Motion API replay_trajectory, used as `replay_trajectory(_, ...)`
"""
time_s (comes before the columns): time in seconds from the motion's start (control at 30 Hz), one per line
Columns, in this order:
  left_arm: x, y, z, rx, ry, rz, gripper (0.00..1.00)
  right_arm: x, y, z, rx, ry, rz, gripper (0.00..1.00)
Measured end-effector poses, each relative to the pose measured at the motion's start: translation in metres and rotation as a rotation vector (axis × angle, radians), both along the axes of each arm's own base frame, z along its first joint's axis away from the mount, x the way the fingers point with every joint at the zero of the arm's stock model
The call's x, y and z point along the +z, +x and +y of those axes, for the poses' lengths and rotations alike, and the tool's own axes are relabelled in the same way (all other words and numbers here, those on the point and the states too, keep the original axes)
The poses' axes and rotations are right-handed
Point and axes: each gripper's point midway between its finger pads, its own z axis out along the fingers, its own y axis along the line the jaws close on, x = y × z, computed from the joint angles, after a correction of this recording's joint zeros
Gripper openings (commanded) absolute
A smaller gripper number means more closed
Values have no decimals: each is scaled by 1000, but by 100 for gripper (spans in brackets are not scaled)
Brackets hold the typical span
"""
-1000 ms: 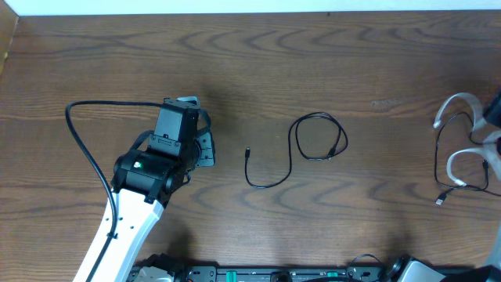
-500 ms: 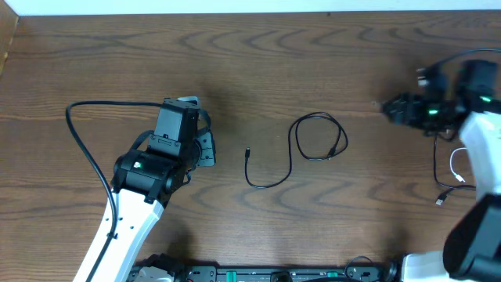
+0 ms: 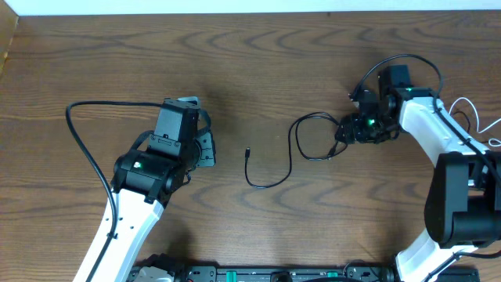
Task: Untangle cables
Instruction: 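Move the right gripper to the black cable and grasp it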
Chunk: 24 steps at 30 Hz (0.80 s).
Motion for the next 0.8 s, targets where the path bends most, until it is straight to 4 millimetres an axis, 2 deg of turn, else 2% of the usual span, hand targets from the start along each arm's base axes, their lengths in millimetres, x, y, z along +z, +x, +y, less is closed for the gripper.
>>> replay_trajectory(0.1, 0, 0, 0, 0, 0, 0, 44, -1, 1, 4, 12, -15, -9, 53)
replay_trajectory(0.27, 0, 0, -1, -3, -3, 1, 44, -1, 8, 11, 13, -22, -39, 41)
replay_trajectory(0.53, 0, -1, -1, -5, -6, 3, 44, 0, 11, 22, -18, -30, -42, 43)
replay_trajectory(0.8, -1, -2, -2, -9, -11, 9, 44, -13, 4, 17, -151, -125, 4, 43)
